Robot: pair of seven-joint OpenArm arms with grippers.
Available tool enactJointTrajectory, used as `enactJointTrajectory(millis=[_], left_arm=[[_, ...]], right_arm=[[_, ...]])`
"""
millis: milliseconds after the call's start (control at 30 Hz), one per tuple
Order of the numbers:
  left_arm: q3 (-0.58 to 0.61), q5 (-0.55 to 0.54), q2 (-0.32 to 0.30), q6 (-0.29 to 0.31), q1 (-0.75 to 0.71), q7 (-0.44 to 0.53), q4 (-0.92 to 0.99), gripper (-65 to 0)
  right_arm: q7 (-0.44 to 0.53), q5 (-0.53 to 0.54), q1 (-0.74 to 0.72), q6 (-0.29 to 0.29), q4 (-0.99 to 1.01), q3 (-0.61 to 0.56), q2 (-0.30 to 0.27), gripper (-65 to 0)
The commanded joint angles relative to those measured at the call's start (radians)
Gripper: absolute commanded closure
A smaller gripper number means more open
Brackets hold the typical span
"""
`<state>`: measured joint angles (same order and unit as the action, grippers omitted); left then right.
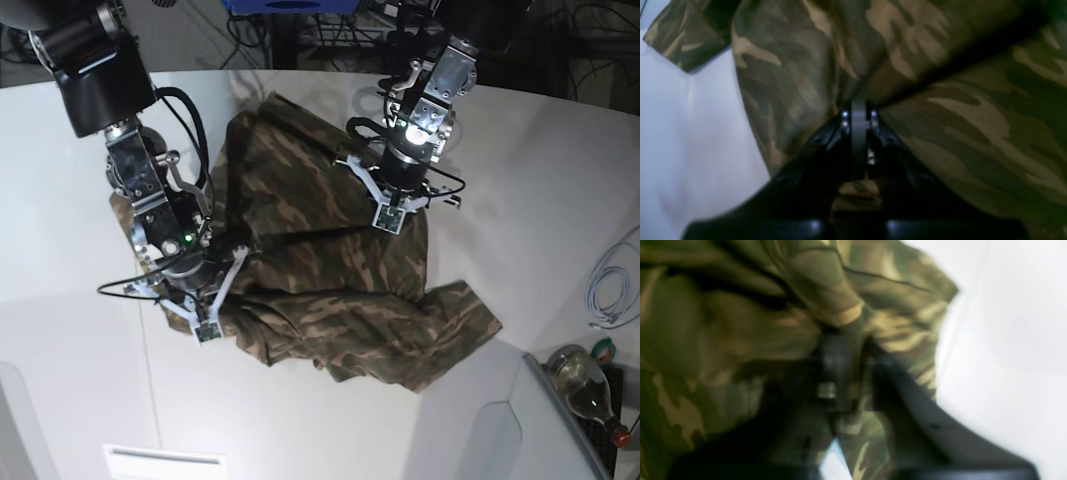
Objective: Layout the t-shirt on the table in an organized manner, then fold the t-shirt properly
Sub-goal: 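Regrasp shirt edges with both grippers and drag them apart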
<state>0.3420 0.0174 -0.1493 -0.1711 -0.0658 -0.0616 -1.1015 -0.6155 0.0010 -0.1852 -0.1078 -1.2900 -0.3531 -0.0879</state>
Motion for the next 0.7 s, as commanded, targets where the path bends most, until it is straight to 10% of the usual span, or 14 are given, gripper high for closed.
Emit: enactJointTrajectory(millis=[0, 300, 667], left_arm=[[-0.004, -0.007, -0.028, -0.009, -0.004, -0.06, 0.007, 0.0], [-0.139, -0.007, -0.129, -0.009, 0.048, -0.06, 0.013, 0.0], [-0.203, -0.018, -0.138, -0.009, 0.162, -0.14, -0.064, 0.0]], right_arm=[[0.018, -0.003, 0.002, -0.005, -0.055, 0.021, -0.002, 0.0], [-0.083, -0.005, 0.211, -0.003, -0.457, 0.128, -0.08, -0.5], [-0.205, -0.005, 0.163, -0.003, -0.368, 0.234, -0.118, -0.5]])
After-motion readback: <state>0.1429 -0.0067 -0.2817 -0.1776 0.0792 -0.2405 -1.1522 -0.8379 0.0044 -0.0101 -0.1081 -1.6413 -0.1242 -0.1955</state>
